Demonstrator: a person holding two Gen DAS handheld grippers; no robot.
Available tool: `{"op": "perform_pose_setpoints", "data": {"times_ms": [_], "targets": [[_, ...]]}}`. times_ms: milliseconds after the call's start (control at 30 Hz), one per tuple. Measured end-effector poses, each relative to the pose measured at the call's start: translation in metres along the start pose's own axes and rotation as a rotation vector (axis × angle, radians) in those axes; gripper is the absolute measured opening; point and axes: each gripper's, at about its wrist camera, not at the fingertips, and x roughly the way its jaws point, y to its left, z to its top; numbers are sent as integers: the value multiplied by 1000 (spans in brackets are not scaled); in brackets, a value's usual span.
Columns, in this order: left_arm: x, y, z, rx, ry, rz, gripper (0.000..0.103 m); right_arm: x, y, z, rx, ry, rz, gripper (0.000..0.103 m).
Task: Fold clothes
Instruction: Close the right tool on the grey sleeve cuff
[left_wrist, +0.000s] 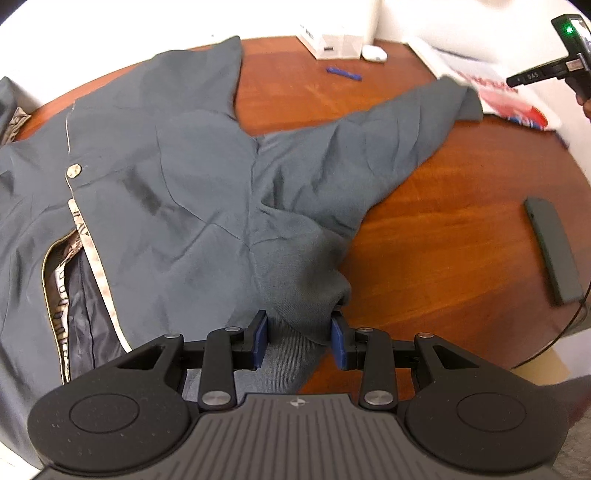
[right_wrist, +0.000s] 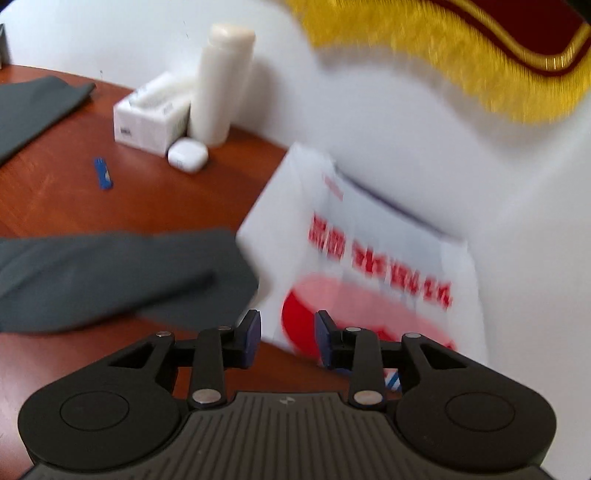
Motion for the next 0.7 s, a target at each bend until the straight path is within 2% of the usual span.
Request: {"op": "perform_pose_setpoints", "data": {"times_ms": [133, 400, 567, 700], "targets": [[1, 0, 1, 15, 21, -2, 34, 4, -4, -5, 64, 29, 65, 38], [6, 4, 2, 32, 43, -15, 35, 18, -4, 7, 214, 46, 193, 40], [6, 5, 0, 31, 45, -22, 36, 36, 0, 25, 299, 74, 263, 46], [7, 7, -1, 26, 43, -28, 36, 58, 3, 40, 398, 140, 309, 53]]}}
